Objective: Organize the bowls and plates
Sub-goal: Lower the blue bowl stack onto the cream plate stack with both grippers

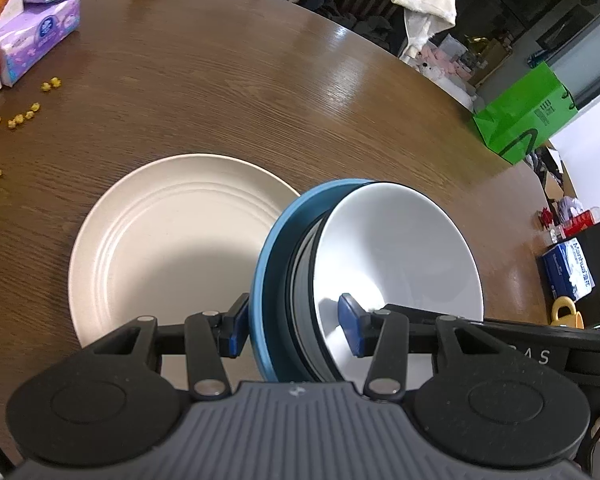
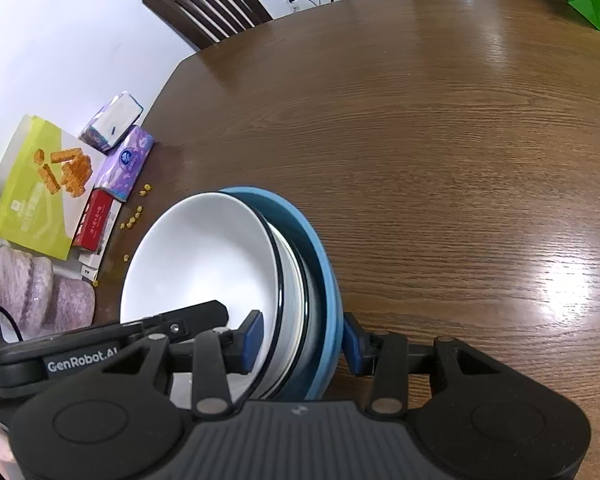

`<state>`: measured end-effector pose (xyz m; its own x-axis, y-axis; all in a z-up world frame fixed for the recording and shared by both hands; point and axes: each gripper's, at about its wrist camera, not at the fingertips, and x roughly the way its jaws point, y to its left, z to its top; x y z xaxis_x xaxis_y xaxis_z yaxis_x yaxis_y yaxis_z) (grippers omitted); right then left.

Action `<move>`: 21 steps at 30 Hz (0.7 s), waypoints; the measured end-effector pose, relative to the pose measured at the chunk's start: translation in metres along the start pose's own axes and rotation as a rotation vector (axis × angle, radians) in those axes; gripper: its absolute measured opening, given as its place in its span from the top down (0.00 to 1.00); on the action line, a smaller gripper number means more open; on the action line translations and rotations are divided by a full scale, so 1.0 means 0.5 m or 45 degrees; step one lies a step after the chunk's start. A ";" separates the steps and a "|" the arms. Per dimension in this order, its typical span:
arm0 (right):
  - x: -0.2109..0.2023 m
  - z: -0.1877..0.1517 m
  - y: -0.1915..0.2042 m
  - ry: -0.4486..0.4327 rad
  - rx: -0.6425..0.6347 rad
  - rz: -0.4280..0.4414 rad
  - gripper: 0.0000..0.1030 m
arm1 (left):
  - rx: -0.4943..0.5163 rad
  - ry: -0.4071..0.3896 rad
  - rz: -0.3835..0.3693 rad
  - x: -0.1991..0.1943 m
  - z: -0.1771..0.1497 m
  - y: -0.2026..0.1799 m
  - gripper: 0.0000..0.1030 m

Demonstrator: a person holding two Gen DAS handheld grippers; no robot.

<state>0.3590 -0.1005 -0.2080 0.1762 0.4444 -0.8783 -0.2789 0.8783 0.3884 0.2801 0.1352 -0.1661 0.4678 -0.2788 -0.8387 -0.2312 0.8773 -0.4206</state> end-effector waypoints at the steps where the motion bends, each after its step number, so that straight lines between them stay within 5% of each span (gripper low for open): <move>1: 0.002 0.001 0.004 0.002 -0.004 0.001 0.60 | -0.004 -0.002 0.002 -0.001 0.000 0.003 0.55; 21: 0.062 0.027 0.069 0.069 -0.084 0.040 0.60 | -0.125 -0.039 0.073 -0.020 0.011 0.087 0.55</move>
<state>0.3675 -0.0538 -0.2182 0.1152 0.4597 -0.8806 -0.3456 0.8497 0.3983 0.2700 0.1785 -0.1742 0.4769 -0.2156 -0.8521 -0.3404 0.8485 -0.4052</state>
